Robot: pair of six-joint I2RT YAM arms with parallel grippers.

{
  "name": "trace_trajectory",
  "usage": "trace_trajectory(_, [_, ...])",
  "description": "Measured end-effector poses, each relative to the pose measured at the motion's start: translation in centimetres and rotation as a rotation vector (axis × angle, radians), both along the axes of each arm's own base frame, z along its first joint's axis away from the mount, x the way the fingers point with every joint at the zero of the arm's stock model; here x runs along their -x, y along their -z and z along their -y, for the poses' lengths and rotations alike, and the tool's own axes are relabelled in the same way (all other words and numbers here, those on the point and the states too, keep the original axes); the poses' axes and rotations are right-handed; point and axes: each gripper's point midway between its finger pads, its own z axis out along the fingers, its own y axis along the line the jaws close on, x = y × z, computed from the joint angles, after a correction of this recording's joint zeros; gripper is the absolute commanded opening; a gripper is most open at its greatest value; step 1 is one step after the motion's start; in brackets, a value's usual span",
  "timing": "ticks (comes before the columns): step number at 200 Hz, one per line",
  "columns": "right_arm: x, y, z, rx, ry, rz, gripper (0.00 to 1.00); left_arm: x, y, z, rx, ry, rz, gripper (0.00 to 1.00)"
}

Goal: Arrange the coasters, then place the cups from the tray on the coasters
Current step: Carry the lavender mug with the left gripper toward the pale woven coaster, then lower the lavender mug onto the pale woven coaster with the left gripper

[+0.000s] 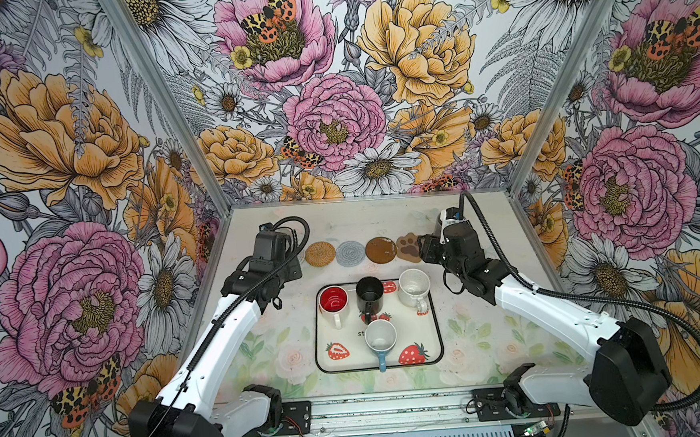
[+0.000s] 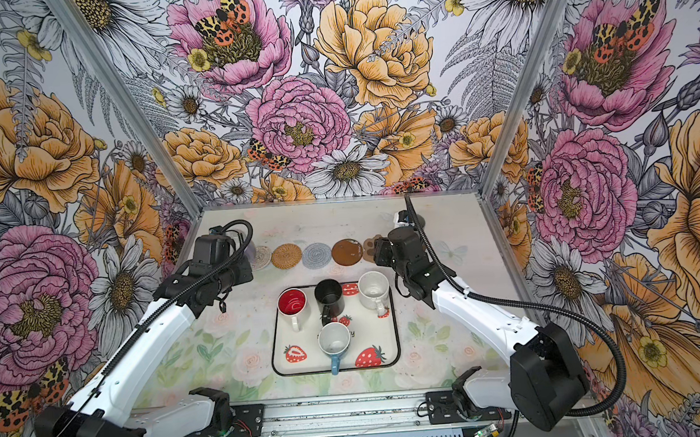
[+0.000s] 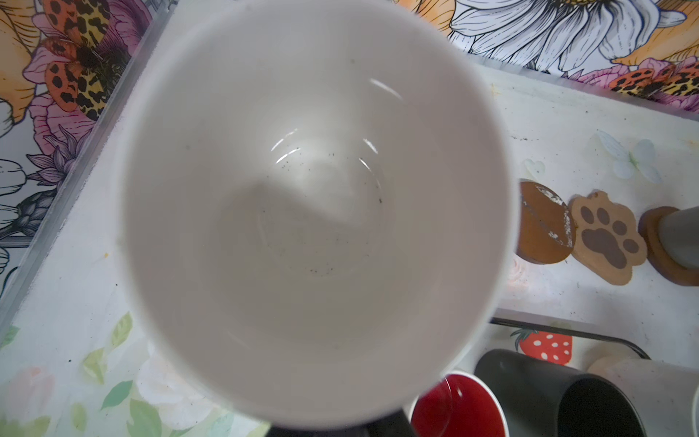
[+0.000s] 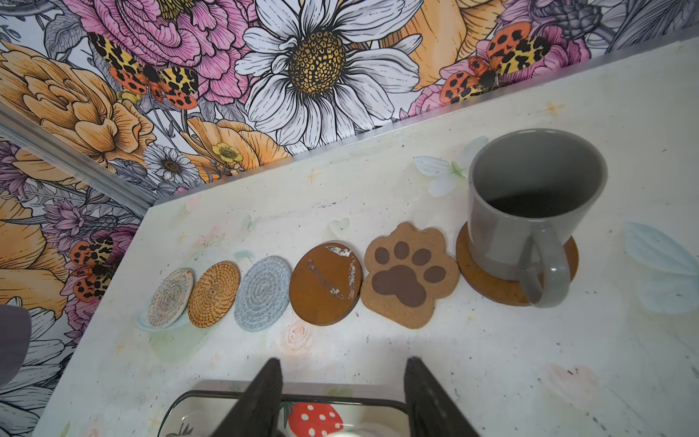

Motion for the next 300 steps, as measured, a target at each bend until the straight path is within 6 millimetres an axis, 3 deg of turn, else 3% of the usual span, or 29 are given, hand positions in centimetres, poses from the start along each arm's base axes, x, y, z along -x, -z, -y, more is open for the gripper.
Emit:
trace_trajectory(145, [-2.1,1.2,-1.0,0.003,-0.022,-0.041,0.51,-6.6,7.2,-0.9,0.054,-0.011,-0.091,0.0])
trace_trajectory(204, [-2.8,2.1,-1.3,0.003,-0.03,-0.065,0.51,-9.3,9.2,-1.4,0.056,-0.029,-0.105,0.0])
trace_trajectory(253, [-3.2,2.9,-1.4,0.004,-0.035,-0.084,0.5,-9.9,10.6,-2.6,0.056,-0.05,-0.118,0.0])
trace_trajectory(300, [-3.4,3.7,-1.6,0.005,-0.041,-0.105,0.49,-10.3,10.9,-2.4,0.061,-0.035,-0.114,0.0])
